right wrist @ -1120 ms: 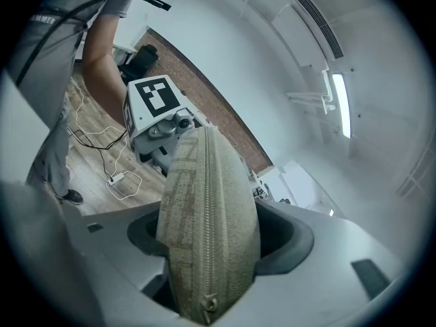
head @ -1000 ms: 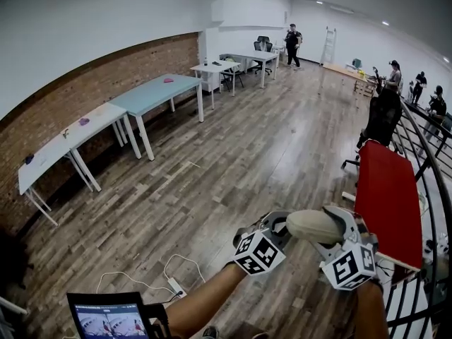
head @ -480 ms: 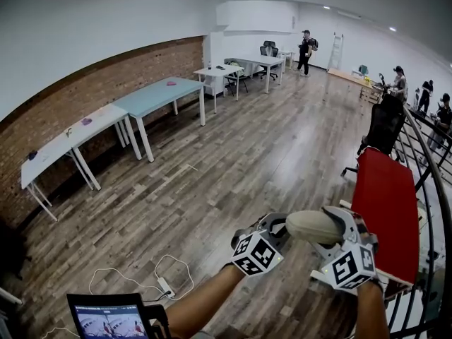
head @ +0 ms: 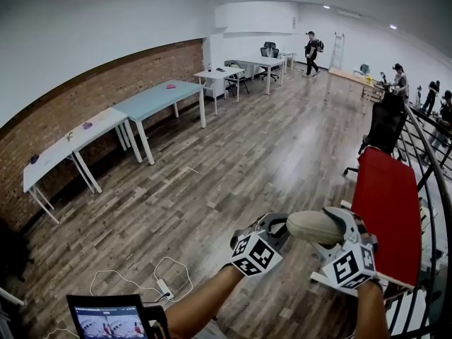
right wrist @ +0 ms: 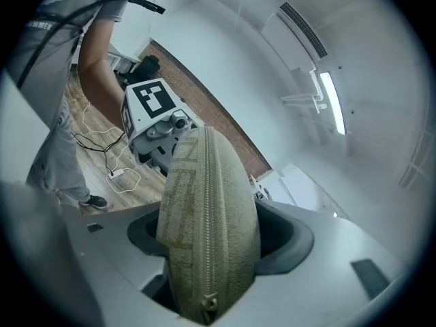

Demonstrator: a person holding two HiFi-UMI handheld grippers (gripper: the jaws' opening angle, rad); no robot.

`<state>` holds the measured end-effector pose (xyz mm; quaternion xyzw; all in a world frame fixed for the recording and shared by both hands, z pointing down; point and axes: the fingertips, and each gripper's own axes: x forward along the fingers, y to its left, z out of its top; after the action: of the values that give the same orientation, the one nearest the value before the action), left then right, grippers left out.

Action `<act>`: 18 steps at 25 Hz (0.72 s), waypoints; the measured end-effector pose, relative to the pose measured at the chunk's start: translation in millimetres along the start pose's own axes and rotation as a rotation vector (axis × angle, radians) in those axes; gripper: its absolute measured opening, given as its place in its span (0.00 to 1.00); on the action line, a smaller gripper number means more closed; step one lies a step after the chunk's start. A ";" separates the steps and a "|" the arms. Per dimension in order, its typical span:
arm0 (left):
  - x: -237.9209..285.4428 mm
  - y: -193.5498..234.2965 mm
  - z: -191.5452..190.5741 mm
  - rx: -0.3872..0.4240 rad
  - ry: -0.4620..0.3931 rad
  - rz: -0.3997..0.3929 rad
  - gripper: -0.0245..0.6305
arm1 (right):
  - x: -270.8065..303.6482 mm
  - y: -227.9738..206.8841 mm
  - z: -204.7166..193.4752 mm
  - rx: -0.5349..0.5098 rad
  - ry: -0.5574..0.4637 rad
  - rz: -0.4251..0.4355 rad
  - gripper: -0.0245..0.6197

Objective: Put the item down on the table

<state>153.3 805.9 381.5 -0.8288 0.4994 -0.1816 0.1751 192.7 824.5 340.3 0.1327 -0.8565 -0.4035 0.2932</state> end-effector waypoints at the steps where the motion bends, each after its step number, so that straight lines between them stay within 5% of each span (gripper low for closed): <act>1: 3.3 0.6 0.4 0.001 -0.003 -0.004 0.04 | 0.2 -2.3 -2.5 0.011 0.001 -0.005 0.51; 18: 55.2 113.9 -37.2 0.028 -0.077 -0.107 0.04 | 105.4 -72.5 -10.4 0.135 0.068 -0.080 0.51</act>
<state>72.5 702.5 367.2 -0.8582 0.4446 -0.1658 0.1959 114.8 722.9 331.4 0.2000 -0.8652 -0.3517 0.2961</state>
